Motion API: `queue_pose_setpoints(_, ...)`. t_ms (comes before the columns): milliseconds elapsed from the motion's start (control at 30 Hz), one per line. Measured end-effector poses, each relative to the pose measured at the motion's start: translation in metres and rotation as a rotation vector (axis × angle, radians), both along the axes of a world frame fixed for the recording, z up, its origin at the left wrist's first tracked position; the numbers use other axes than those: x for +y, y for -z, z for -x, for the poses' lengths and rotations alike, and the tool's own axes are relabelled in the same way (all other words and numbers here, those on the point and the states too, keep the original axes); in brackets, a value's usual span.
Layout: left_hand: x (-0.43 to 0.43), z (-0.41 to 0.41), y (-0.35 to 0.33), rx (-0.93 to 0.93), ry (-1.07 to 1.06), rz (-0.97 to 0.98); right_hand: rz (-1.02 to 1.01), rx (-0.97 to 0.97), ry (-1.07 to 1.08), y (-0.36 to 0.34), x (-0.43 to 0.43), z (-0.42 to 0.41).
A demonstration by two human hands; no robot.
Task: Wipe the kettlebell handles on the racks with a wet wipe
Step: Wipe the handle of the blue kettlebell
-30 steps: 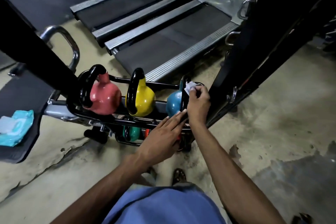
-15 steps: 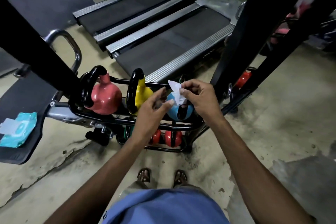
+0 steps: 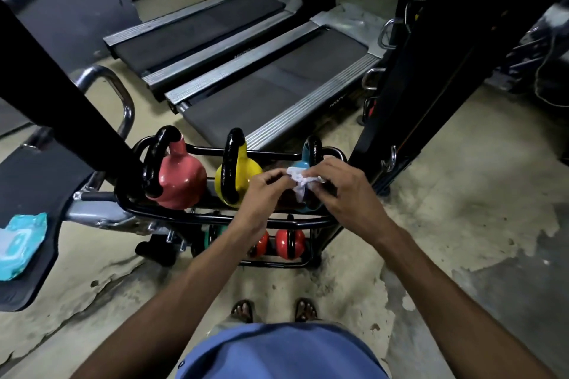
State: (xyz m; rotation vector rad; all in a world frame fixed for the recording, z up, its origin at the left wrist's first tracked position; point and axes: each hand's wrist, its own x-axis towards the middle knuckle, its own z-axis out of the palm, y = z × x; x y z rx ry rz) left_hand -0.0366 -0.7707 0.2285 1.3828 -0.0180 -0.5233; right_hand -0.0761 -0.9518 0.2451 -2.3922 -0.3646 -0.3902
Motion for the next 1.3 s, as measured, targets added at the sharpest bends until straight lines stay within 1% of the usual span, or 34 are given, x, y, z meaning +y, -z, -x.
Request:
queue_pose_setpoints(33, -0.001, 0.003, 0.0, -0.006, 0.0, -0.007, 0.041, -0.024, 0.025, -0.001, -0.003, -0.006)
queue_pose_setpoints(67, -0.002, 0.005, 0.001, -0.069, 0.005, -0.064, 0.119, -0.052, 0.065, -0.004, -0.006, -0.014)
queue_pose_setpoints(100, -0.002, 0.008, 0.003, -0.209, 0.025, -0.194, 0.235, -0.076, 0.11, -0.007, -0.009, -0.025)
queue_pose_setpoints(167, -0.005, 0.014, 0.013, -0.586, 0.146, -0.52, 0.479, -0.112, 0.144, -0.012, -0.013, -0.052)
queue_pose_setpoints(200, -0.008, 0.017, 0.02, -0.756, 0.22, -0.653, 0.581, -0.118, 0.122, -0.013, -0.013, -0.066)
queue_pose_setpoints(233, -0.01, 0.018, 0.027, -0.884, 0.301, -0.757, 0.677, -0.111, 0.082, -0.014, -0.012, -0.079)
queue_pose_setpoints(267, -0.013, 0.019, 0.034, -0.972, 0.384, -0.841, 0.772, -0.084, 0.04, -0.013, -0.01, -0.091)
queue_pose_setpoints(333, -0.016, 0.019, 0.046, -1.082, 0.514, -0.974, 0.942, 0.026, -0.033, -0.011, -0.005, -0.108)
queue_pose_setpoints(400, -0.017, 0.017, 0.053, -1.11, 0.577, -1.048, 1.082, 0.144, -0.096, -0.013, 0.003, -0.118)
queue_pose_setpoints(467, -0.016, 0.016, 0.055, -1.082, 0.618, -1.085, 1.212, 0.229, -0.175, -0.017, 0.014, -0.125)
queue_pose_setpoints(567, -0.017, 0.018, 0.052, -1.071, 0.579, -1.039, 1.399, 0.382, -0.301, -0.019, 0.032, -0.13)
queue_pose_setpoints(667, -0.017, 0.019, 0.053, -1.051, 0.535, -1.01, 1.597, 0.443, -0.355, -0.02, 0.045, -0.137)
queue_pose_setpoints(767, -0.016, 0.02, 0.052, -1.044, 0.534, -1.004, 1.674, 0.515, -0.336, -0.02, 0.054, -0.147)
queue_pose_setpoints(833, -0.016, 0.019, 0.053, -1.043, 0.529, -0.996, 1.666, 0.546, -0.367, -0.023, 0.055, -0.147)
queue_pose_setpoints(867, -0.016, 0.019, 0.052, -1.044, 0.531, -0.991, 1.626, 0.536, -0.39, -0.028, 0.052, -0.146)
queue_pose_setpoints(933, -0.016, 0.018, 0.055, -1.038, 0.542, -0.99, 1.471, 0.422, -0.392, -0.035, 0.035, -0.141)
queue_pose_setpoints(1000, -0.015, 0.017, 0.058, -1.048, 0.548, -1.001, 1.238, 0.291, -0.256, -0.029, 0.013, -0.13)
queue_pose_setpoints(1067, -0.015, 0.017, 0.059, -1.056, 0.557, -0.999, 0.866, 0.262, -0.011, -0.009, -0.002, -0.11)
queue_pose_setpoints(1167, -0.015, 0.014, 0.056, -1.032, 0.573, -0.97, 0.188, 0.156, 0.34, 0.032, -0.008, -0.075)
queue_pose_setpoints(1200, -0.014, 0.013, 0.055, -1.035, 0.577, -0.966, -0.016, 0.15, 0.447, 0.044, -0.008, -0.066)
queue_pose_setpoints(1233, -0.014, 0.012, 0.055, -1.038, 0.587, -0.966, -0.226, 0.183, 0.536, 0.054, -0.007, -0.059)
queue_pose_setpoints(1267, -0.013, 0.011, 0.056, -1.038, 0.594, -0.963, -0.46, 0.267, 0.594, 0.063, -0.006, -0.055)
queue_pose_setpoints(1300, -0.012, 0.01, 0.055, -1.036, 0.598, -0.958, -0.724, 0.375, 0.606, 0.07, -0.003, -0.053)
